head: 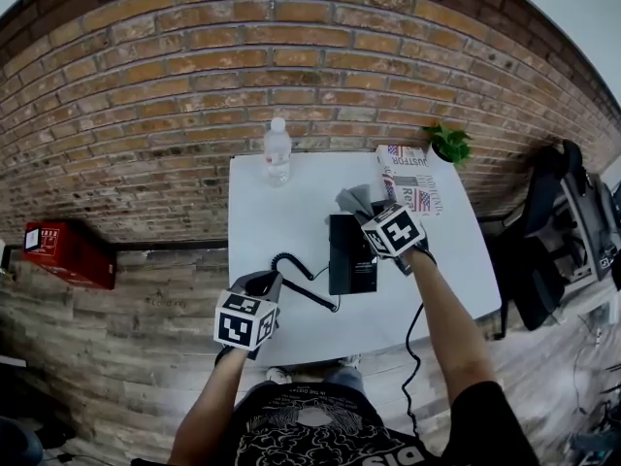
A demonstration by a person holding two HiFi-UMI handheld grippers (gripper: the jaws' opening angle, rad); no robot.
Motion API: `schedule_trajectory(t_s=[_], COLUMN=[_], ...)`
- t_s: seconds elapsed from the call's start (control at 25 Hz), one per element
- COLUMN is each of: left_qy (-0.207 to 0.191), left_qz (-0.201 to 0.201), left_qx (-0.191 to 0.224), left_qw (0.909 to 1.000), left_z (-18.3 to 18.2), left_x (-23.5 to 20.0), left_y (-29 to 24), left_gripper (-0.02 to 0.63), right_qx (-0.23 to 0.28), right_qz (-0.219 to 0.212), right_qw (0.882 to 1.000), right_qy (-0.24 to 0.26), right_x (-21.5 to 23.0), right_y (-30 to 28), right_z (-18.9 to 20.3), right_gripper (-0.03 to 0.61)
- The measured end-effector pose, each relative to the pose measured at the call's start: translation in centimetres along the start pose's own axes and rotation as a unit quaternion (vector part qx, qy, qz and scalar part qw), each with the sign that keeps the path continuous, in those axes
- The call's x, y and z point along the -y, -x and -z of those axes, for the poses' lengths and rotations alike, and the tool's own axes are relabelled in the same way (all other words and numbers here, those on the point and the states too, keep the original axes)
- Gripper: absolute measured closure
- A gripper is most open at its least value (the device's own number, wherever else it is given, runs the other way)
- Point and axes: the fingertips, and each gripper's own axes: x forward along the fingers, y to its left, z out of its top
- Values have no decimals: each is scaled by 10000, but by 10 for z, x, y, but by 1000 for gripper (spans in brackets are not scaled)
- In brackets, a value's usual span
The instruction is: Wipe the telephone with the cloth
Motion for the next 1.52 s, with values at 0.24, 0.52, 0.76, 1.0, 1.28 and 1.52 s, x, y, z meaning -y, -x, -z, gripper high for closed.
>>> schedule_trajectory(t_s=[0.24, 0.52, 0.76, 1.0, 1.28, 1.52], left_qy=[27, 89, 119, 172, 198, 150], left_qz=[10, -5, -23, -82, -128, -146], left_qx=[-4, 14, 59, 70, 81, 99], left_qw=[10000, 10000, 9999, 9998, 9997, 9997], left_z=[1, 4, 4, 6, 9, 7], left_x=[-3, -4, -4, -6, -7, -4], left_y=[-1, 1, 3, 8, 12, 13], left_gripper=[607, 607, 607, 607, 607, 607], right_qx=[-120, -183, -144, -121, 127, 569], right_qz=[-235, -372, -566, -628, -766, -699], right_qw=[9994, 9984, 9970, 9962, 9956, 9952], right_qy=[240, 379, 501, 591, 520, 381], right_x=[-11, -21, -36, -45, -61, -68], right_y=[-6, -11, -16, -19, -20, -8], right_z=[-5, -11, -21, -30, -41, -54], right_gripper=[566, 566, 566, 566, 566, 566])
